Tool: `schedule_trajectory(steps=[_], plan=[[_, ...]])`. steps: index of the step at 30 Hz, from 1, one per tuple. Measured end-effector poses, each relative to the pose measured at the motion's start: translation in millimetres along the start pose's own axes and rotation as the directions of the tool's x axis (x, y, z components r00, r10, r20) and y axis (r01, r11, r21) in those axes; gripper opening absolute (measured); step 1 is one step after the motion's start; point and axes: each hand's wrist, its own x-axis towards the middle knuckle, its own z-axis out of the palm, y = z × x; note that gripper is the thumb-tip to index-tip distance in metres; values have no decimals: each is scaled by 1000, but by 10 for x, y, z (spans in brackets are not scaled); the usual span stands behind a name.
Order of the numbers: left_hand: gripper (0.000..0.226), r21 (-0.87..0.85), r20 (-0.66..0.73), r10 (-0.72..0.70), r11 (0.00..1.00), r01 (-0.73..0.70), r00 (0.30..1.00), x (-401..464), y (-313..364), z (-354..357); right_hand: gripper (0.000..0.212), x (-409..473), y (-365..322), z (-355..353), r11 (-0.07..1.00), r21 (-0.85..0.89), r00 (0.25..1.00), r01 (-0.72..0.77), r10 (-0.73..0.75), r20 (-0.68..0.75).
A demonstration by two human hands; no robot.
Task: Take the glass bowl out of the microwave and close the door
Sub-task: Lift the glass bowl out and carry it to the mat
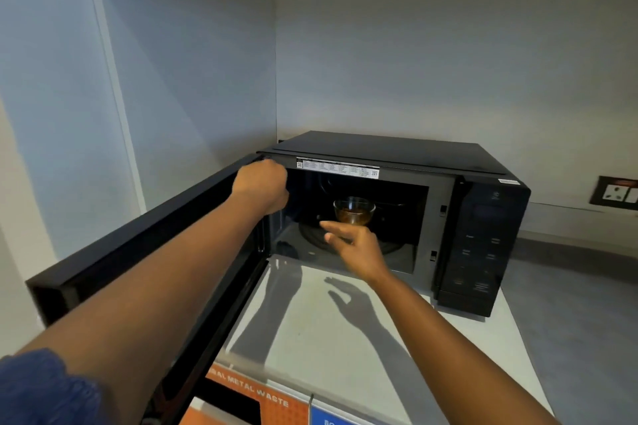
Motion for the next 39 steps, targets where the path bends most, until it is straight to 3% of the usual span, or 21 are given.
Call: schedule_trajectory(steps=[3, 6, 10, 12, 14, 16, 18, 25, 29, 32, 39], plan=[[22, -309, 62, -58, 948, 75, 996, 103, 155, 240, 23, 149, 179, -121, 981, 88, 969, -174, 187, -162], [38, -562, 191, -151, 793, 234, 970, 243, 286, 548, 23, 293, 366, -222, 956, 144, 928, -256, 285, -239], [39, -821, 343, -269, 379, 426, 900, 433, 492, 1018, 23, 528, 654, -306, 916, 247, 874, -317, 383, -298], [26, -871, 425, -291, 126, 474, 857, 526, 567, 1219, 23, 671, 786, -319, 890, 294, 841, -348, 435, -322], [28, -865, 499, -261, -93, 493, 826, 638, 618, 1381, 22, 819, 902, -335, 867, 341, 810, -365, 476, -342], [34, -833, 548, -230, -236, 501, 804, 759, 661, 1535, 23, 986, 1032, -343, 849, 365, 785, -382, 506, -357], [18, -806, 570, -207, -328, 493, 795, 886, 708, 1668, 27, 1147, 1155, -343, 828, 387, 757, -405, 541, -366], [31, -746, 623, -146, -405, 529, 768, 1348, 863, 2125, 33, 1637, 1578, -243, 757, 471, 687, -452, 633, -357], [21, -712, 652, -101, -422, 561, 751, 1477, 969, 2342, 38, 1811, 1724, -163, 773, 453, 710, -444, 612, -349], [38, -706, 651, -66, -419, 571, 756, 1521, 1019, 2453, 39, 1894, 1771, -129, 790, 459, 737, -406, 580, -348], [39, -694, 632, 39, -415, 588, 774, 1642, 1139, 2579, 31, 2046, 1862, -82, 805, 442, 749, -395, 561, -352]])
